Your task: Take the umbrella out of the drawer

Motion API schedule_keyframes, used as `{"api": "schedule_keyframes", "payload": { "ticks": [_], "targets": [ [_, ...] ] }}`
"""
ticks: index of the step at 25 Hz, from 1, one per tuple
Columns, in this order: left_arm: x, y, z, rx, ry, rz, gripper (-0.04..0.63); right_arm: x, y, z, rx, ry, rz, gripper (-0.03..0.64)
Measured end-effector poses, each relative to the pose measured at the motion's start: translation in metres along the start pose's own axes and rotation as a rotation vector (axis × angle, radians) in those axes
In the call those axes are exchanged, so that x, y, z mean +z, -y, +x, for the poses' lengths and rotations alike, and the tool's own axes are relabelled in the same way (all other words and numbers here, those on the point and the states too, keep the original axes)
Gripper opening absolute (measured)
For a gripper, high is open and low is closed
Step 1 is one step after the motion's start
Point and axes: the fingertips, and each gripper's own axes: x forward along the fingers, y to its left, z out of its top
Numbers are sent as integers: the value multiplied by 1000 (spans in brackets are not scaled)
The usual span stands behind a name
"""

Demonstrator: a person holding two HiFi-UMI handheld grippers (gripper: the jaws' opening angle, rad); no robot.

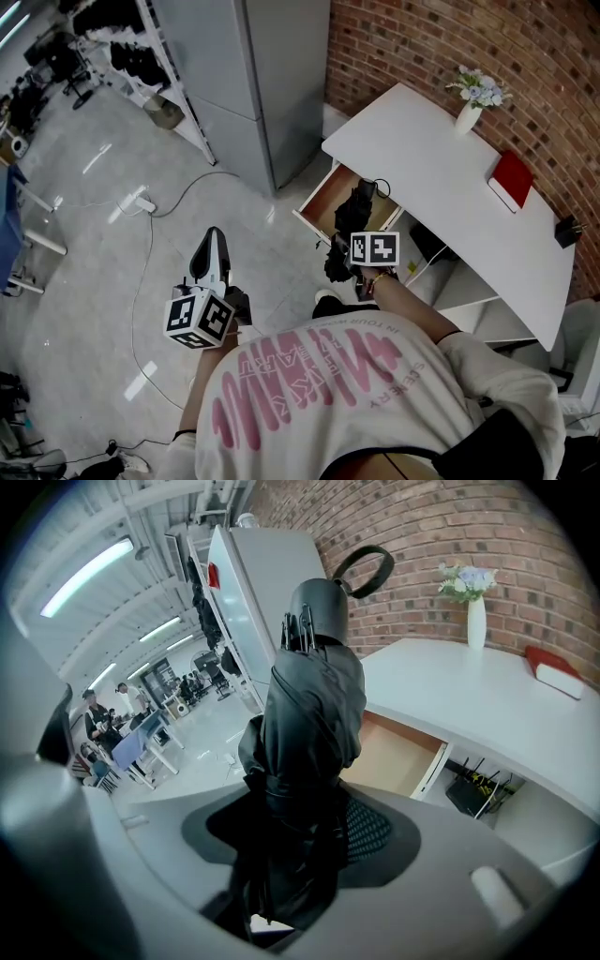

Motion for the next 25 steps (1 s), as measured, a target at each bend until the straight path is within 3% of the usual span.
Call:
{"api": "schedule_keyframes", "payload": {
  "ticks": [8, 16, 25],
  "targets": [
    [-16, 12, -11, -33, -21, -20, 5, 18, -33, -26, 106, 85, 100, 258],
    [-19, 18, -12, -48, -12, -57, 5, 50, -63, -56, 190, 165, 72, 258],
    [-7, 32, 0, -63, 24, -35, 5, 106, -95, -86, 312, 297, 11, 258]
  ]
}}
